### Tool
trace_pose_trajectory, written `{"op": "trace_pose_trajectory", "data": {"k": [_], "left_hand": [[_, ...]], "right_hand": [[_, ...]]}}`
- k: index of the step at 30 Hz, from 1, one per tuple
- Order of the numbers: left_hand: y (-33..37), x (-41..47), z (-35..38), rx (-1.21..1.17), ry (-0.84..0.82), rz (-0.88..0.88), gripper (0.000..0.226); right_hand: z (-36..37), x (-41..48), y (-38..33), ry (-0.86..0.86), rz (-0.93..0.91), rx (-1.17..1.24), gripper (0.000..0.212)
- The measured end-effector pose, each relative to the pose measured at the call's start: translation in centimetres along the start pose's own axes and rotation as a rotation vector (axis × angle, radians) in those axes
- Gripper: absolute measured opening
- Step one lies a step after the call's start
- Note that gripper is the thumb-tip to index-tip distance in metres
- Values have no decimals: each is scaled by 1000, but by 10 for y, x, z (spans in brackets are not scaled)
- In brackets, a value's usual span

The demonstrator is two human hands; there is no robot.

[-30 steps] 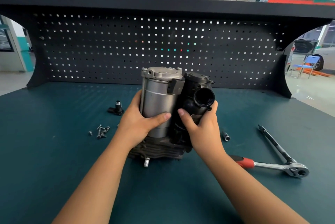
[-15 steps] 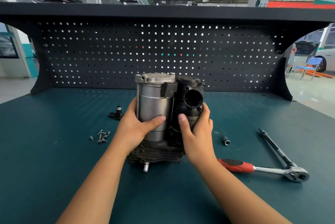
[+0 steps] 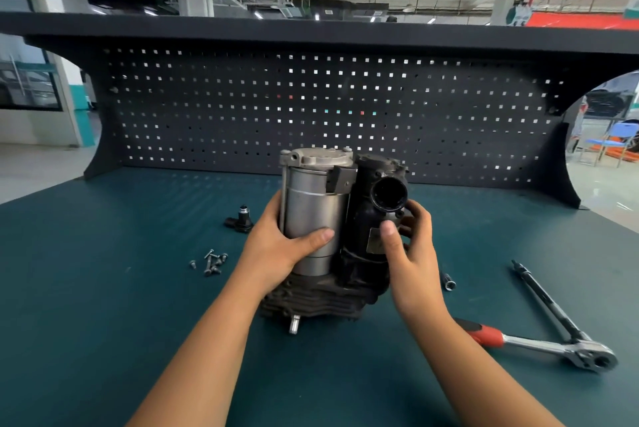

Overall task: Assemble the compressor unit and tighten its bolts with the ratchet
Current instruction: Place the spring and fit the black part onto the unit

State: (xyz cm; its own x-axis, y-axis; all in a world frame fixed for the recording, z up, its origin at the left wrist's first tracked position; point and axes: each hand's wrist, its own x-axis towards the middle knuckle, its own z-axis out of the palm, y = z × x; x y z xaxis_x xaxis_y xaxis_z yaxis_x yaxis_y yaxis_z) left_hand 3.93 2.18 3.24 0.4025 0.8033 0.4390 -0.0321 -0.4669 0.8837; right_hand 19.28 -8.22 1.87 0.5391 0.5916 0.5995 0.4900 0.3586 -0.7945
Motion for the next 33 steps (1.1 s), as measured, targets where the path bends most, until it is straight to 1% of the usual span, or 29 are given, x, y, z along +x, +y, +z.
{"op": "trace_pose_trajectory", "data": {"k": [3,5,6,8,10,11,13,15,17,18,23,25,28,29,30,31,32,33], "left_hand": [[-3,1,1,18,6,-6,80],[-2,1,1,31,13,-5,82],[-2,1,1,31,10,-3,82],[-2,1,1,27,-4,-6,86],[-2,1,1,15,-19,-13,97],[-2,1,1,18,-24,-16,101],[0,0,1,36,-25,-17,101],[2,-1,0,45,-32,-18,102],[3,-3,0,52,-34,-25,101],[4,-3,0,54,-38,-27,100],[0,-2,-1,37,-120,-53,100],[-2,-1,-6,-62,-146,-84,91],[-2,2,-14,-227,-172,-181,95],[-2,4,-17,-290,-164,-205,87],[-2,7,-21,-334,-126,-228,71],[-1,9,-27,-342,-43,-261,54],[-2,12,-34,-271,74,-280,39],[-7,15,-45,-103,199,-274,27]], "right_hand": [[-9,9,-8,22,-102,99,61],[-17,22,-24,-1,-154,110,58],[-20,32,-34,-47,-170,95,58],[-24,50,-59,-192,-205,21,57],[-25,64,-81,-343,-198,-98,54],[-24,68,-89,-418,-165,-156,56],[-21,73,-96,-544,-113,-267,67],[-17,71,-98,-600,-123,-407,73],[-14,69,-100,-629,-177,-545,75],[-13,68,-101,-633,-194,-571,75],[-16,66,-102,-598,-174,-466,64],[-16,65,-102,-581,-137,-437,63],[-16,64,-102,-570,-101,-422,62],[-16,64,-101,-568,-101,-425,61],[-17,64,-101,-567,-107,-425,60],[-18,63,-101,-565,-114,-424,57],[-19,63,-100,-561,-121,-422,53],[-20,62,-99,-556,-122,-416,47]]}}
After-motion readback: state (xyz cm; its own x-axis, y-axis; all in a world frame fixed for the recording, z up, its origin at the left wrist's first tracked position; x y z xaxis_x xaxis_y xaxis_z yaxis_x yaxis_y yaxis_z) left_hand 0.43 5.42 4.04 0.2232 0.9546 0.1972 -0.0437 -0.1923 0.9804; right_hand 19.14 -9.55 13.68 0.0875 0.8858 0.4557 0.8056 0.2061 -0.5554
